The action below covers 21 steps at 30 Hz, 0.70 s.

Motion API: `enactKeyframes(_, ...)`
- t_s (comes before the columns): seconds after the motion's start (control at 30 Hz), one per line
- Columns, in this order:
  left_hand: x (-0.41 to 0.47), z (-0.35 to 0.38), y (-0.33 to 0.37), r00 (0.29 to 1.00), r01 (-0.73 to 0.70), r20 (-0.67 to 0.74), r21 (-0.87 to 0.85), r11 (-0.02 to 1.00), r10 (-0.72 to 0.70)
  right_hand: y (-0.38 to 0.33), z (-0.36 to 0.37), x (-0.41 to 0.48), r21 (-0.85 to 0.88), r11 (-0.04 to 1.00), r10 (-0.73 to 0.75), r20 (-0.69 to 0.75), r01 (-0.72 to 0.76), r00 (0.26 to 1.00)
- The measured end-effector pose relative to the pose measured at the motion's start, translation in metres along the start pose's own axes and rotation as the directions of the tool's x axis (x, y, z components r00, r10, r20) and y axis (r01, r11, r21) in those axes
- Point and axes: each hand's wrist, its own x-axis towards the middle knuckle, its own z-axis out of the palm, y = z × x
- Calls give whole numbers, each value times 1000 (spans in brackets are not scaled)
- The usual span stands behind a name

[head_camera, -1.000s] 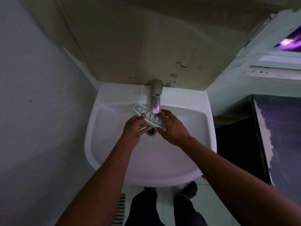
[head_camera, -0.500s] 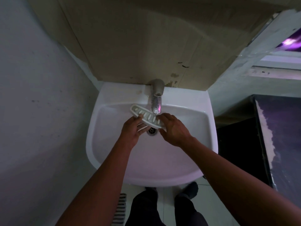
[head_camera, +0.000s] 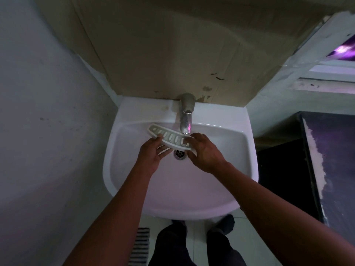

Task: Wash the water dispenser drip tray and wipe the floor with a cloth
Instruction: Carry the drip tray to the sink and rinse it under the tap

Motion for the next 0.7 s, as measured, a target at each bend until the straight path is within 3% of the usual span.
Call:
enactKeyframes(0.2,-3,-4,2,1000,-4,-18,-10,1000,4,4,-4,2,103,983,153,18,-154,988)
enactKeyframes(0.53,-11,-5,3,996,22,-86,-57,998,-26,17,-2,0,289,936,196,54,-203,979)
enactKeyframes(0.7,-13,-8,0,993,53,-101,-77,996,-60,15,-8,-4,326,910,221,141,-256,965)
